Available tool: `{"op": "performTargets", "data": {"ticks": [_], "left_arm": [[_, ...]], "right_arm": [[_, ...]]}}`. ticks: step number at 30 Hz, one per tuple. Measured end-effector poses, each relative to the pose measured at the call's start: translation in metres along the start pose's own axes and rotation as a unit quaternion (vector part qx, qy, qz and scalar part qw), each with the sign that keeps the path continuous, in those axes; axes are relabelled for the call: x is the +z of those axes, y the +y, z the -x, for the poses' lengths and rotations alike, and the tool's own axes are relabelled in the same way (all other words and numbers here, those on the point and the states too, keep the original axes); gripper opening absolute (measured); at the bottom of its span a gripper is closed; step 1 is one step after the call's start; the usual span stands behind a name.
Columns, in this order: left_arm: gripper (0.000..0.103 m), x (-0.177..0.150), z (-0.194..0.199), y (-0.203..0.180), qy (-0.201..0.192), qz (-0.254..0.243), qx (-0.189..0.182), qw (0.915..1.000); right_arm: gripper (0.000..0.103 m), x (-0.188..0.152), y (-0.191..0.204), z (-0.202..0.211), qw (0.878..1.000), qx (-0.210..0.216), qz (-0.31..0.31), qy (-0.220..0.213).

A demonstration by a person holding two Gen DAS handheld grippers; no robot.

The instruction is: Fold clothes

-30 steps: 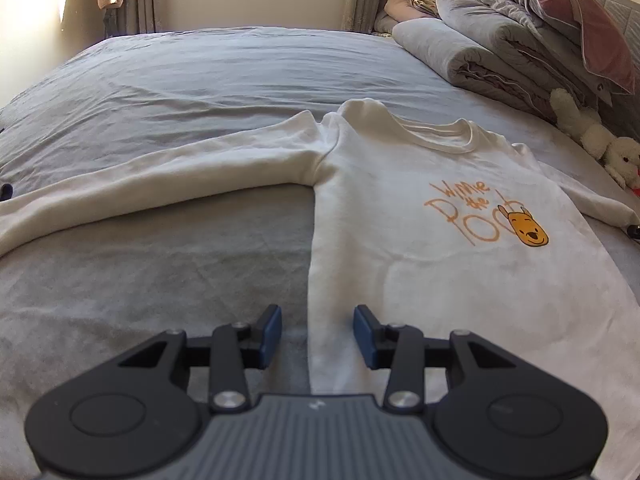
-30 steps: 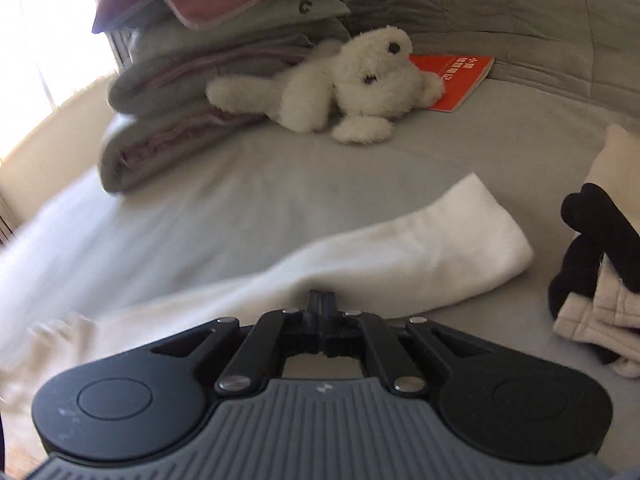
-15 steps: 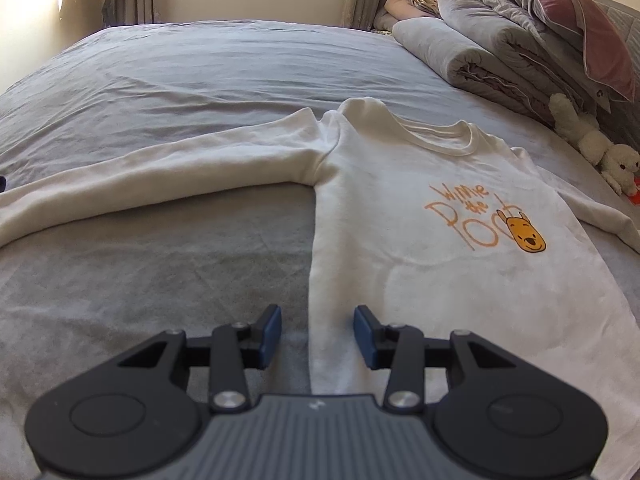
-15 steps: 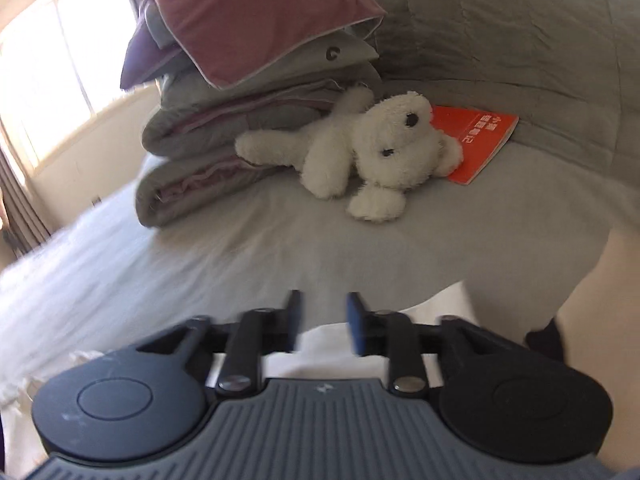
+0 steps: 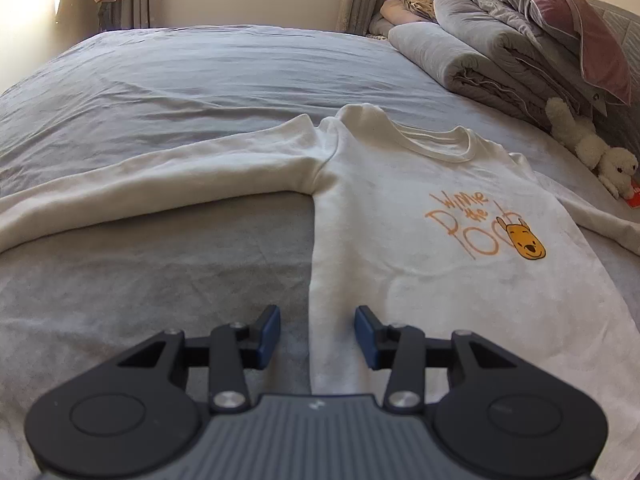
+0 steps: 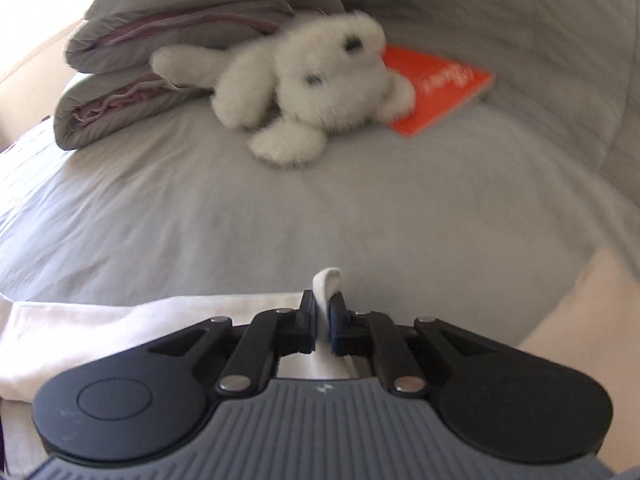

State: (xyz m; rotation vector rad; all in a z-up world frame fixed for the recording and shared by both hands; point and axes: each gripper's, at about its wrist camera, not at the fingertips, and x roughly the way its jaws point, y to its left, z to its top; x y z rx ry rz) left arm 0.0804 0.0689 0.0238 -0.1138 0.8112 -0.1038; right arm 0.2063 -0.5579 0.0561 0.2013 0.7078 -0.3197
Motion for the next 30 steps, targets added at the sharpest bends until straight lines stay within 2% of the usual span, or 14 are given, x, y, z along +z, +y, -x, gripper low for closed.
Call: {"op": "performTargets", "data": {"ticks": [3,5,10,14,15,16,18,19,20,21,23,24,26,30], "left_arm": [[0.042,0.000,-0.001,-0.001,0.000,-0.001,0.001,1.0000],[0.043,-0.001,-0.002,-0.003,-0.001,-0.014,0.005,0.9999],[0.043,-0.001,-0.004,-0.006,-0.005,-0.028,0.011,0.9995],[0.043,-0.001,-0.005,-0.004,-0.005,-0.028,0.009,0.9995],[0.043,-0.001,-0.005,-0.004,-0.005,-0.028,0.009,0.9996],[0.043,-0.001,-0.004,-0.004,-0.005,-0.028,0.009,0.9996],[0.043,0.000,-0.004,-0.005,-0.005,-0.027,0.009,0.9996],[0.043,0.000,-0.005,-0.005,-0.005,-0.027,0.010,0.9996],[0.043,0.000,-0.005,-0.005,-0.006,-0.027,0.010,0.9996],[0.043,0.000,-0.005,-0.006,-0.007,-0.028,0.012,0.9995],[0.044,0.000,-0.005,-0.007,-0.009,-0.031,0.013,0.9994],[0.044,0.000,-0.005,-0.007,-0.010,-0.032,0.014,0.9994],[0.044,0.000,-0.006,-0.006,-0.010,-0.032,0.013,0.9994],[0.044,0.001,-0.006,-0.004,-0.009,-0.029,0.008,0.9995]], "right_arm": [[0.007,0.020,-0.004,0.030,0.997,0.008,0.011,-0.074],[0.007,0.032,-0.004,0.039,0.995,0.009,0.028,-0.100],[0.007,0.019,0.010,-0.014,0.994,-0.040,0.098,-0.007],[0.009,0.008,0.016,-0.032,0.992,-0.075,0.103,-0.005],[0.015,0.008,0.017,-0.032,0.991,-0.085,0.102,-0.007],[0.030,0.011,0.019,-0.028,0.989,-0.103,0.104,-0.015],[0.041,0.016,0.029,-0.014,0.979,-0.153,0.119,-0.062],[0.042,0.018,0.036,-0.004,0.974,-0.164,0.128,-0.091],[0.042,0.019,0.044,0.004,0.975,-0.146,0.132,-0.107],[0.042,0.020,0.053,0.010,0.979,-0.107,0.133,-0.112],[0.042,0.015,0.086,0.010,0.984,-0.003,0.159,-0.080],[0.042,0.012,0.104,0.008,0.982,0.052,0.175,-0.058],[0.042,0.000,0.149,0.002,0.969,0.123,0.212,-0.033],[0.042,-0.023,0.235,-0.002,0.937,0.208,0.280,-0.025]]}}
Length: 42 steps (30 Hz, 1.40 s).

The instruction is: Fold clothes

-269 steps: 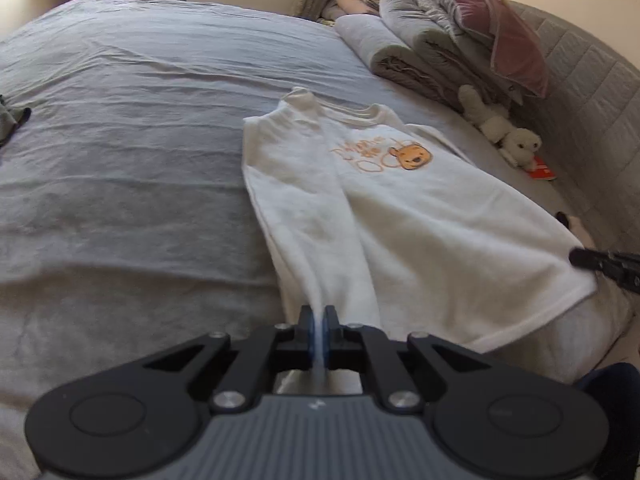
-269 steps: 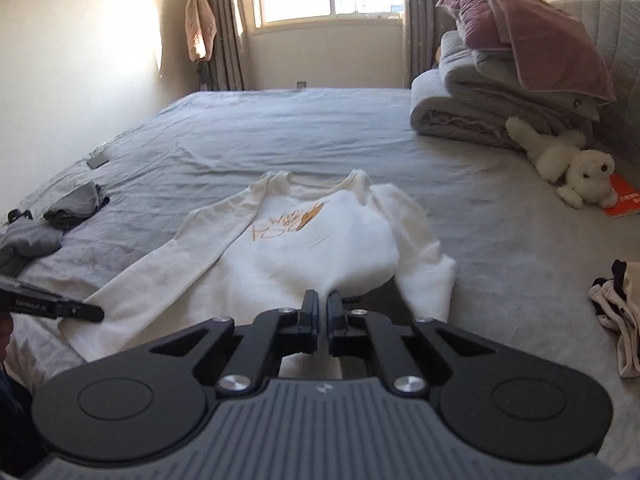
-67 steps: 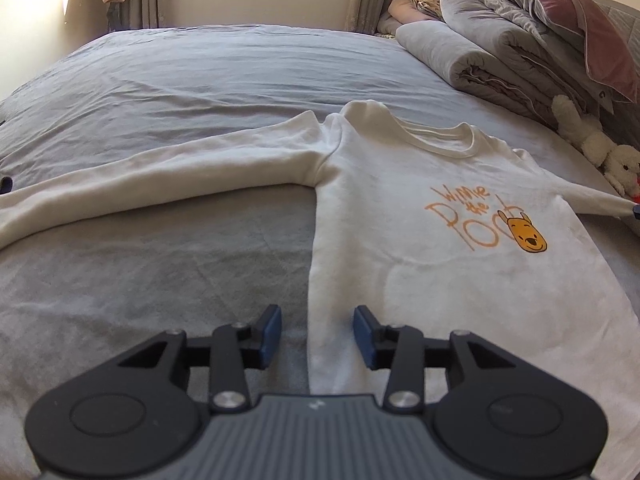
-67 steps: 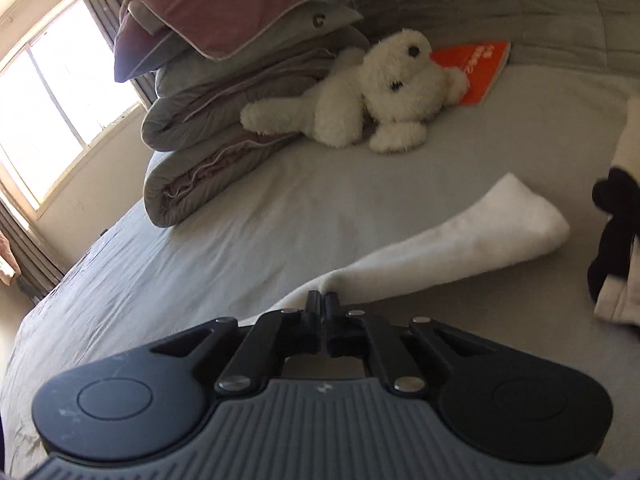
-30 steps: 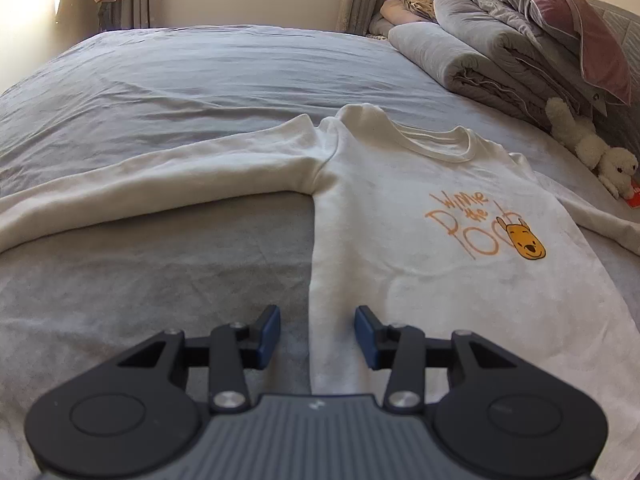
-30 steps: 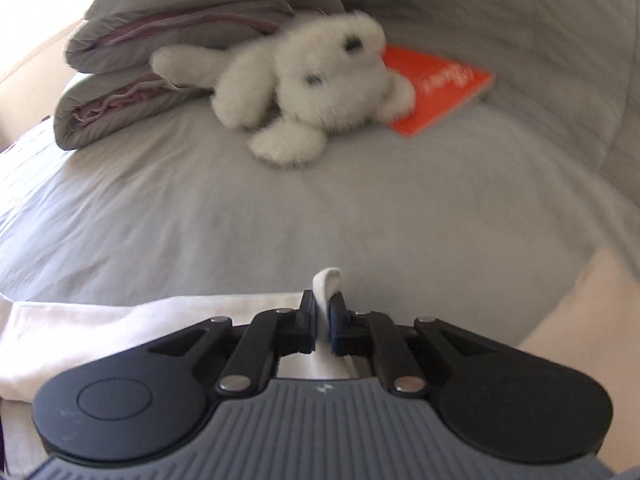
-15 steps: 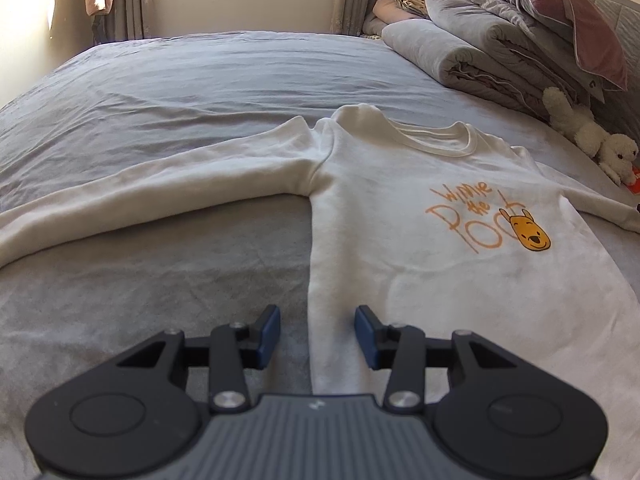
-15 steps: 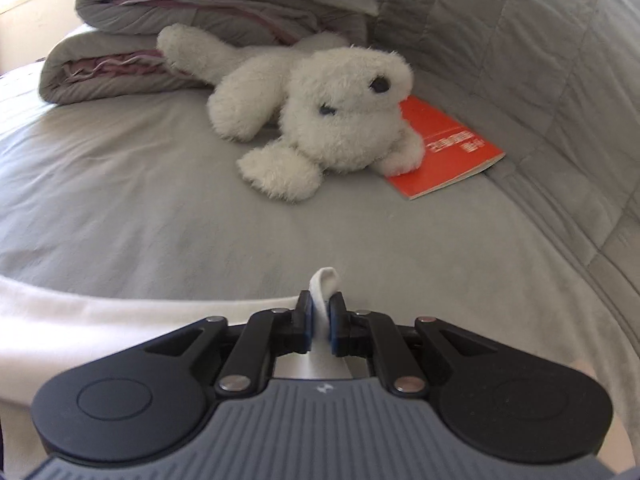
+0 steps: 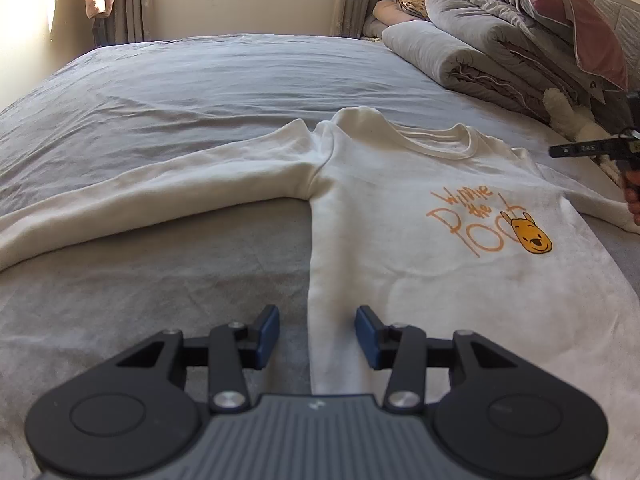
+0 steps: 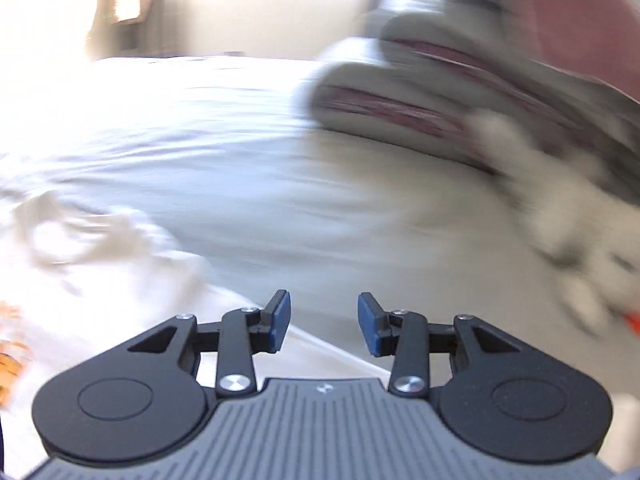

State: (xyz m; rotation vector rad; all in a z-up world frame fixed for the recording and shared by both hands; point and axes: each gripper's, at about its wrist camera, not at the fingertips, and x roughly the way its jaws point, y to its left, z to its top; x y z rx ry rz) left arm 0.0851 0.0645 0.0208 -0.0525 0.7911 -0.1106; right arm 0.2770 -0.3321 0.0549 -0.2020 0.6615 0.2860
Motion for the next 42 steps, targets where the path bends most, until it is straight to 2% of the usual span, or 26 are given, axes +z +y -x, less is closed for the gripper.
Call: {"op": "performTargets", "data": {"ticks": [5,8,9,12,15,18,20,21,22,25,28,29,30,32,33,35,37,38,40,42], "left_arm": [[0.044,0.000,0.002,0.002,0.003,0.003,-0.007,1.0000],[0.044,0.000,0.002,0.001,0.003,-0.001,-0.007,1.0000],[0.044,0.000,0.002,0.001,0.003,-0.002,-0.008,1.0000],[0.044,0.000,0.002,0.001,0.004,-0.001,-0.009,1.0000],[0.044,0.001,0.003,0.001,0.005,0.004,-0.009,0.9999],[0.044,0.000,0.003,0.000,0.003,0.002,-0.007,1.0000],[0.044,0.000,0.003,0.000,0.003,0.001,-0.006,1.0000],[0.044,0.000,0.003,0.000,0.003,0.002,-0.006,1.0000],[0.044,0.000,0.003,0.000,0.003,0.002,-0.006,1.0000],[0.044,0.001,0.003,0.002,0.004,0.004,-0.006,1.0000],[0.044,0.002,0.003,0.004,0.005,0.012,-0.006,0.9999],[0.044,0.002,0.003,0.005,0.005,0.013,-0.006,0.9999],[0.044,0.002,0.003,0.005,0.005,0.014,-0.005,0.9999],[0.045,0.002,0.003,0.003,0.003,0.012,-0.002,0.9999],[0.045,0.002,0.003,0.003,0.002,0.011,0.000,0.9999],[0.045,0.002,0.002,0.002,0.001,0.008,0.002,1.0000],[0.045,0.001,0.002,0.001,0.000,0.006,0.003,1.0000],[0.045,0.001,0.002,0.001,-0.001,0.004,0.004,1.0000],[0.045,0.000,0.002,0.001,-0.002,0.002,0.004,1.0000],[0.045,0.000,0.002,-0.001,-0.001,-0.002,0.006,1.0000]], "right_arm": [[0.042,0.035,0.057,-0.039,0.996,0.044,0.075,-0.001],[0.042,0.041,0.068,-0.064,0.993,0.075,0.076,0.050],[0.037,0.041,0.072,-0.071,0.991,0.082,0.080,0.068],[0.010,0.042,0.081,-0.075,0.990,0.064,0.110,0.065],[0.010,0.049,0.084,-0.062,0.993,0.044,0.110,0.013],[0.010,0.041,0.090,-0.073,0.992,0.021,0.123,0.012],[0.024,0.029,0.095,-0.086,0.990,-0.014,0.139,0.016],[0.050,0.026,0.096,-0.086,0.989,-0.038,0.141,0.004],[0.065,0.026,0.095,-0.085,0.989,-0.057,0.139,-0.004],[0.066,0.036,0.073,-0.065,0.992,-0.065,0.111,-0.021],[0.052,0.041,0.050,-0.025,0.993,-0.079,0.050,-0.070],[0.050,0.040,0.043,-0.014,0.994,-0.072,0.031,-0.079],[0.043,0.038,0.036,-0.005,0.995,-0.056,0.012,-0.081],[0.018,0.033,0.024,0.010,0.996,-0.025,-0.022,-0.078],[0.002,0.026,0.024,0.009,0.998,-0.010,-0.027,-0.061],[0.002,0.010,0.027,0.002,0.999,0.015,-0.029,-0.019],[0.000,-0.012,0.036,-0.012,0.999,0.013,-0.009,0.030],[0.000,-0.022,0.041,-0.019,0.999,0.003,0.009,0.035],[0.000,-0.035,0.045,-0.015,0.999,-0.013,0.039,0.009],[0.000,-0.039,0.030,-0.009,0.998,-0.040,0.043,0.008]]}}
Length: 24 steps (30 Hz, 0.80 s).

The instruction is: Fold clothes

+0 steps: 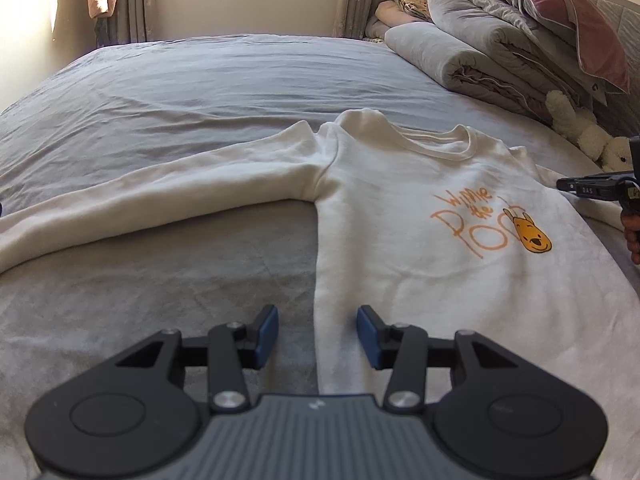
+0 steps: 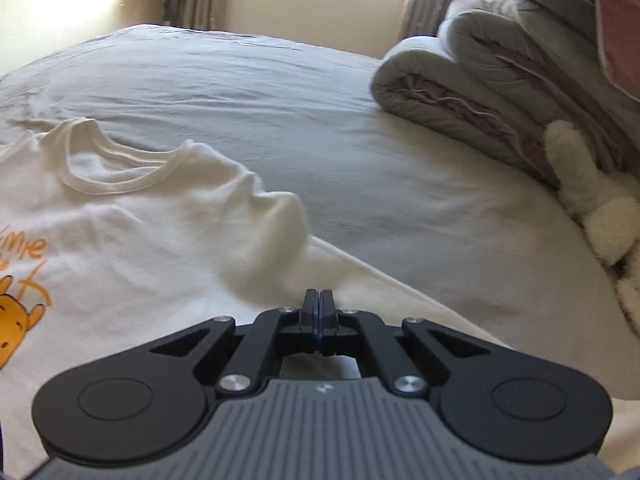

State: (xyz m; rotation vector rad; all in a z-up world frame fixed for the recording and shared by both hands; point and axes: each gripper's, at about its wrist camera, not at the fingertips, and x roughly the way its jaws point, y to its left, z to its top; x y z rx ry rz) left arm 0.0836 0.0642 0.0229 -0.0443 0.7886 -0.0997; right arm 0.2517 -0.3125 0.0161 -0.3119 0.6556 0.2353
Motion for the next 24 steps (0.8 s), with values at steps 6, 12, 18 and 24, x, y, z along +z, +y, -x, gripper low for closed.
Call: {"op": "performTargets", "data": {"ticks": [6,12,18,24], "left_arm": [[0.046,0.000,0.000,0.001,0.001,0.000,-0.002,1.0000],[0.047,-0.001,0.000,-0.001,0.000,-0.009,0.003,1.0000],[0.048,-0.001,-0.001,-0.003,-0.002,-0.006,0.005,1.0000],[0.048,-0.001,0.000,-0.002,-0.003,-0.007,0.003,1.0000]], "right_arm": [[0.012,-0.034,-0.070,0.011,0.995,-0.098,-0.010,0.024],[0.029,-0.066,-0.159,0.031,0.959,-0.259,-0.089,0.067],[0.029,-0.065,-0.143,0.078,0.974,-0.165,-0.155,-0.008],[0.017,-0.062,-0.092,0.050,0.992,-0.050,-0.109,0.044]]}}
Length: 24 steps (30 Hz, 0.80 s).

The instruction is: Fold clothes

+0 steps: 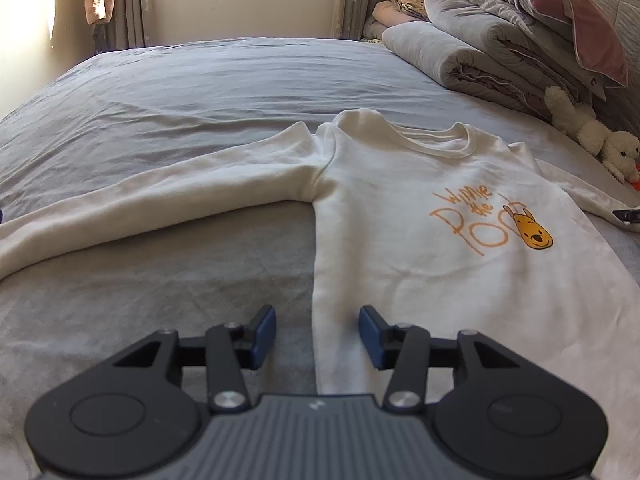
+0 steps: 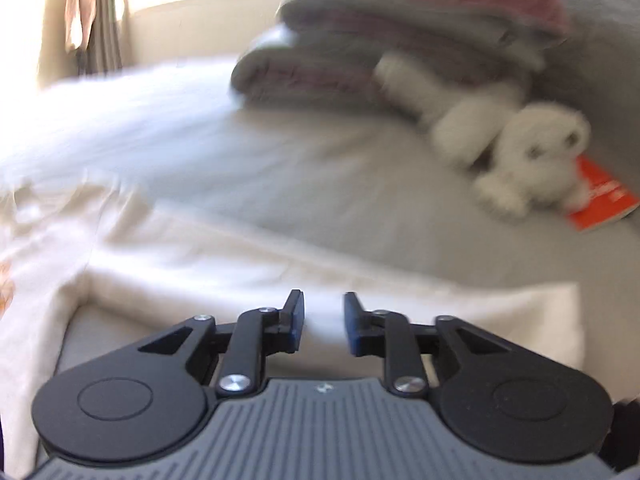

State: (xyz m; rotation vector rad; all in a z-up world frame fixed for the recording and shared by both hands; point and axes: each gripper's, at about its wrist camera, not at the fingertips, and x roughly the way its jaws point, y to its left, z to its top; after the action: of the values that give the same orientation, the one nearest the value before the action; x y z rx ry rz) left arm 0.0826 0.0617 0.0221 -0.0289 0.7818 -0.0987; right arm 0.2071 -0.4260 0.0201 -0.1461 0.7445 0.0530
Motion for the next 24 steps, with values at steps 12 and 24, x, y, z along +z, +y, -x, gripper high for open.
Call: {"op": "performTargets", "data": {"ticks": [12,24], "left_arm": [[0.051,0.001,0.000,-0.001,0.003,-0.001,-0.002,1.0000],[0.052,0.000,0.001,-0.001,0.005,-0.006,-0.005,1.0000]], "right_arm": [[0.026,0.001,-0.025,0.032,0.995,-0.056,-0.075,-0.019],[0.043,0.007,0.058,-0.003,0.999,0.022,0.035,-0.002]]}}
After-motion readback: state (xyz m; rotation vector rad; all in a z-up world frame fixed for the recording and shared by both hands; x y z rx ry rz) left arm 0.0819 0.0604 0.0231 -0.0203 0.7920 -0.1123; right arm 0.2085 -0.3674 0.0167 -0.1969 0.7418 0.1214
